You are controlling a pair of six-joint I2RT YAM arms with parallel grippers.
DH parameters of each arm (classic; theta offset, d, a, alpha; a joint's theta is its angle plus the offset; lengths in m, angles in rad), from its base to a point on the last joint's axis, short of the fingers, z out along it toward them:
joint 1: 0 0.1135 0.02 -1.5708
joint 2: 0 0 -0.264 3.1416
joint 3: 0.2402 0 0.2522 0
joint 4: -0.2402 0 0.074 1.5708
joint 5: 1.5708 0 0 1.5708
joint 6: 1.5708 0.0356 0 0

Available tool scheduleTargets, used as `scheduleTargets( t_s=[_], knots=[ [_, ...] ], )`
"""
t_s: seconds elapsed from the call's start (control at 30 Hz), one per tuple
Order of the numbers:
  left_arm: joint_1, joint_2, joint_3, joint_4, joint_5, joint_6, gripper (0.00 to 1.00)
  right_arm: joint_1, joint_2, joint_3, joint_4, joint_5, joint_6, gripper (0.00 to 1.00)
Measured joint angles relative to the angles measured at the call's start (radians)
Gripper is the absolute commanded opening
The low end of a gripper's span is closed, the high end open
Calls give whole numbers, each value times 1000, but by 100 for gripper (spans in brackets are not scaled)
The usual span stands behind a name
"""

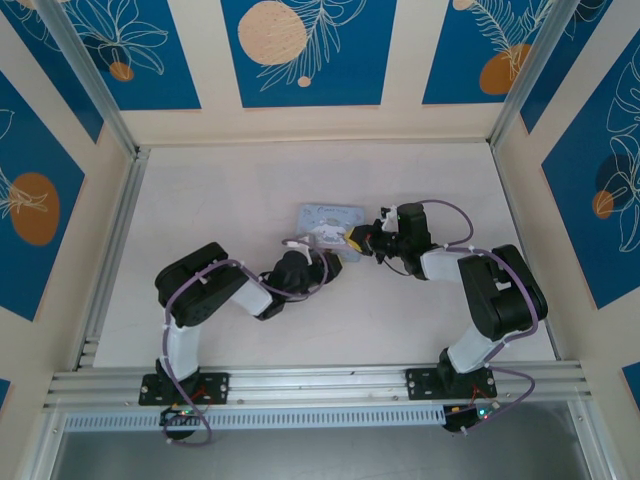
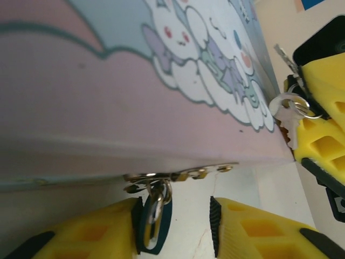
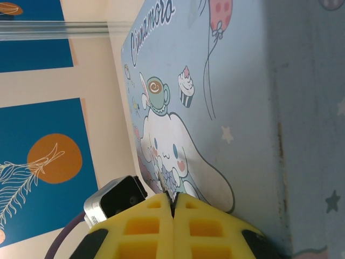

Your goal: Unlock a padlock with a key

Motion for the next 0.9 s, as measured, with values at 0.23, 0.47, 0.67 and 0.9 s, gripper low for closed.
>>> scheduleTargets(
  t_s=[0.23, 0.47, 0.67, 0.9],
  knots=[
    [0, 0, 0, -26, -22, -6, 22, 0, 0, 0, 0, 0, 0, 0],
    [0, -3, 11, -47, -24, -13, 0, -13, 0, 11, -10, -11, 1, 0],
    [0, -79, 12, -182, -18, -25, 0, -32, -89, 22, -69, -26, -6, 0],
    [16, -199, 29, -393, 32, -25, 0, -33, -320, -68, -105, -36, -38, 0]
  ],
)
